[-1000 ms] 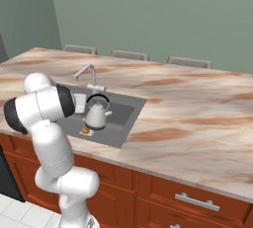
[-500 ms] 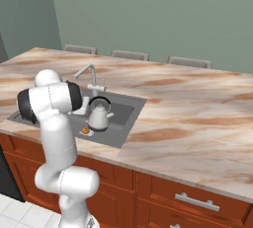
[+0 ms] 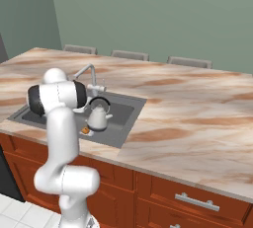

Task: Open the cabinet, pick the kettle from the cabinet, and place it in the sink.

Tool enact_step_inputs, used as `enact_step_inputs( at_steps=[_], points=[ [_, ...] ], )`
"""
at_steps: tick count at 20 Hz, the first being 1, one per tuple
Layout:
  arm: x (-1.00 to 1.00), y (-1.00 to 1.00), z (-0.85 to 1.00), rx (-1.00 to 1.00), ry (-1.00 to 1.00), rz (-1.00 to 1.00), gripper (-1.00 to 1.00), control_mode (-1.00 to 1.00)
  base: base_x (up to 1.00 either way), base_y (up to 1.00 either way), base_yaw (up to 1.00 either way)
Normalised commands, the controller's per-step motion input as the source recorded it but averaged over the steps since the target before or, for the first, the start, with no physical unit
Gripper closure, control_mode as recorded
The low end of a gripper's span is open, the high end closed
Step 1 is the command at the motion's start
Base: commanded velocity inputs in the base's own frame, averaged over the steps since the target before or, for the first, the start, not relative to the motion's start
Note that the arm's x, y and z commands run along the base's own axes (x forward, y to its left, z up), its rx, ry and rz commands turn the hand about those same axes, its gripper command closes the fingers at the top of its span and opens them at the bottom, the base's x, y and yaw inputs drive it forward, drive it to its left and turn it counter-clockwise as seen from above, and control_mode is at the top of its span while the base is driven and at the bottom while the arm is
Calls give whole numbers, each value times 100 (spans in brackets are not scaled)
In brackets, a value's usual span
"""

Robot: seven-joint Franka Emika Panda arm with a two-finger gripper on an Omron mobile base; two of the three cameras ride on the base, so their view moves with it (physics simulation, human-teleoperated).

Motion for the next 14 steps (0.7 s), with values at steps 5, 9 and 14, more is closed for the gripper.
enact_step_inputs(
  at_steps=[5,9,14],
  points=[
    [13,0,-25,0,0,-12,100,-100,0,0,0],
    [6,0,-25,0,0,-10,100,-100,0,0,0],
    [7,0,-25,0,0,-9,100,-100,0,0,0]
  ],
)
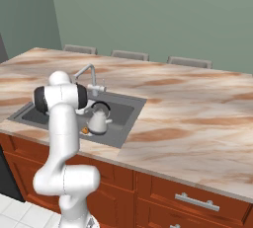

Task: Open the cabinet, pick the kettle from the cabinet, and place it in the sink.

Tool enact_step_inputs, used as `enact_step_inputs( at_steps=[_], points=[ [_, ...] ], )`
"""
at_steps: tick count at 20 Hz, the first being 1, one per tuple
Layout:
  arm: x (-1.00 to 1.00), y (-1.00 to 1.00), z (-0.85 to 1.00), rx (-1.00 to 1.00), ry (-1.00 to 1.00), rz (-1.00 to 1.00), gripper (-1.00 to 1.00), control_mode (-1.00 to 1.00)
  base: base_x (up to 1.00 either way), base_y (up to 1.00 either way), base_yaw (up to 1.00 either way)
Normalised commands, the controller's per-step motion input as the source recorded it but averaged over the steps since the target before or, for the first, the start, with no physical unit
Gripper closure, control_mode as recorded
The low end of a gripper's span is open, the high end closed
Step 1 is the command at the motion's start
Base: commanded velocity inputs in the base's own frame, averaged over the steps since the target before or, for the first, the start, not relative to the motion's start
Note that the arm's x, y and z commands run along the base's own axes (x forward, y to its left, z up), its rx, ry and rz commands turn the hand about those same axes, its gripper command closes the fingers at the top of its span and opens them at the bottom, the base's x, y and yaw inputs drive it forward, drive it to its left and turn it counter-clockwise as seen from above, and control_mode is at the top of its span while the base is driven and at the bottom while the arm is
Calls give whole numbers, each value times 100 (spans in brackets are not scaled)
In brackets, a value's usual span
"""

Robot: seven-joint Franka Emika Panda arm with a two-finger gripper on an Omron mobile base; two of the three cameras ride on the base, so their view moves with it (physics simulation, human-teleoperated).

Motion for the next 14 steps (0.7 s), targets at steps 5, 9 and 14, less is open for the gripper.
enact_step_inputs(
  at_steps=[5,9,14],
  points=[
    [3,-5,-28,0,0,-6,100,-100,0,0,0],
    [5,-3,-24,0,0,-4,100,-100,0,0,0],
    [8,-4,-25,0,0,-3,100,-100,0,0,0]
  ],
)
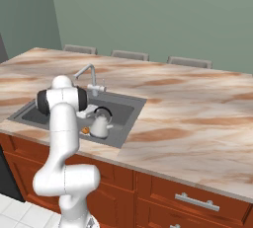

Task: Open the cabinet, pick the kettle from the cabinet, and place it in the sink.

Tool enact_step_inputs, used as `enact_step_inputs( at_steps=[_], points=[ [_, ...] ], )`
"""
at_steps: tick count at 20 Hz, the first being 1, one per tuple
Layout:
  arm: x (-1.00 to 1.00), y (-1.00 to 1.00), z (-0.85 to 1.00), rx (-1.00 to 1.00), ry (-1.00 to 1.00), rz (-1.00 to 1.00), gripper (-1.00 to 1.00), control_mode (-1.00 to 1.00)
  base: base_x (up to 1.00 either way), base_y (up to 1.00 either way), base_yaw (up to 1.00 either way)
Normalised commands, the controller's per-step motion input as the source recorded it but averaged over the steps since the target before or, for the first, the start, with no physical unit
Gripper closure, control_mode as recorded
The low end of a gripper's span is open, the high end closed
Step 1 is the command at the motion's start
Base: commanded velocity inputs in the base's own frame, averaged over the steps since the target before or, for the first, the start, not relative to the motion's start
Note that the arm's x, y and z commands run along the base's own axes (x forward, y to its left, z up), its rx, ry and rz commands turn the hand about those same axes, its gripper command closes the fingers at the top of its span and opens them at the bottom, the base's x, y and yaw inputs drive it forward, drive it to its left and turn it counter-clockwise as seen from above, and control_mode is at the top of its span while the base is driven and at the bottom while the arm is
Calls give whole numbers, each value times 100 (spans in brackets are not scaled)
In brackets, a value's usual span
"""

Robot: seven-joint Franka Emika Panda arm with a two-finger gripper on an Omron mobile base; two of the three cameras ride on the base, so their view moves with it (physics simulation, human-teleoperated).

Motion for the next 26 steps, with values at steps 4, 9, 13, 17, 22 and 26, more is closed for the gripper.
enact_step_inputs(
  at_steps=[4,9,13,17,22,26],
  points=[
    [5,-5,-25,0,-1,-1,100,-100,0,0,0],
    [0,-6,-25,0,-2,0,100,-100,0,0,0],
    [0,-4,-23,0,-4,0,100,-100,0,0,0],
    [0,-1,-24,0,-6,0,100,-100,0,0,0],
    [0,0,-24,0,-4,0,100,-100,0,0,0],
    [0,0,-25,0,-4,0,100,-100,0,0,0]
  ],
)
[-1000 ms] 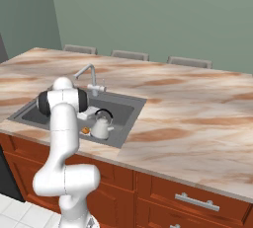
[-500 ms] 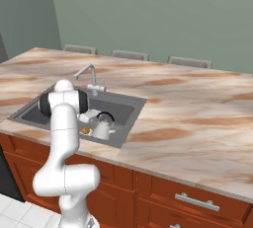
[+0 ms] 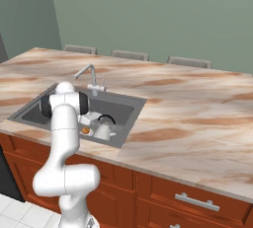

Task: Open the cabinet, pick the kettle from the cabinet, and place it in the sink.

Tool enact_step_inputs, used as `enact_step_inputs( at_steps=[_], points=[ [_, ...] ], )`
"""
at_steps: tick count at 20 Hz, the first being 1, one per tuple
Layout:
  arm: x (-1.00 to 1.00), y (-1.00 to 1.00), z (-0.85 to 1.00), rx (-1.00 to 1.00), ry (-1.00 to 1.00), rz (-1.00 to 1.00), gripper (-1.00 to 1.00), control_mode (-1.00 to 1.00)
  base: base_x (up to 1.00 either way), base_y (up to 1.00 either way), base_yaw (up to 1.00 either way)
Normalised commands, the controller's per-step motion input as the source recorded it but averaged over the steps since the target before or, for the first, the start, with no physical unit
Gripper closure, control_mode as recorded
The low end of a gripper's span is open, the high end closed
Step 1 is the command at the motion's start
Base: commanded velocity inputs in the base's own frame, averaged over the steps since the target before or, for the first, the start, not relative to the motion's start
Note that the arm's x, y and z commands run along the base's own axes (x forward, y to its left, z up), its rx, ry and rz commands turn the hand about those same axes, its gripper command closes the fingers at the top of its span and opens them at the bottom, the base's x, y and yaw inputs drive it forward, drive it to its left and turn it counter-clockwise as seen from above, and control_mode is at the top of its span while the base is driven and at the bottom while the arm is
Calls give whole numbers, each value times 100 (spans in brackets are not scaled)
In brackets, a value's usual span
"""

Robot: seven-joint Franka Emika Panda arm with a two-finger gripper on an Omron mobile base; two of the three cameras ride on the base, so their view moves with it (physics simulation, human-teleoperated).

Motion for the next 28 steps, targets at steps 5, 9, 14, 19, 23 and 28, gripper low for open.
enact_step_inputs(
  at_steps=[5,9,14,19,23,28],
  points=[
    [0,0,-25,0,-5,0,100,-100,0,0,0],
    [0,0,-27,0,-6,0,100,-100,0,0,0],
    [-1,0,-26,0,-6,0,100,-100,0,0,0],
    [-2,0,-26,0,-7,-1,100,-100,0,0,0],
    [-3,2,-26,0,-9,-2,100,-100,0,0,0],
    [-7,1,-25,0,-10,-3,100,-100,0,0,0]
  ],
)
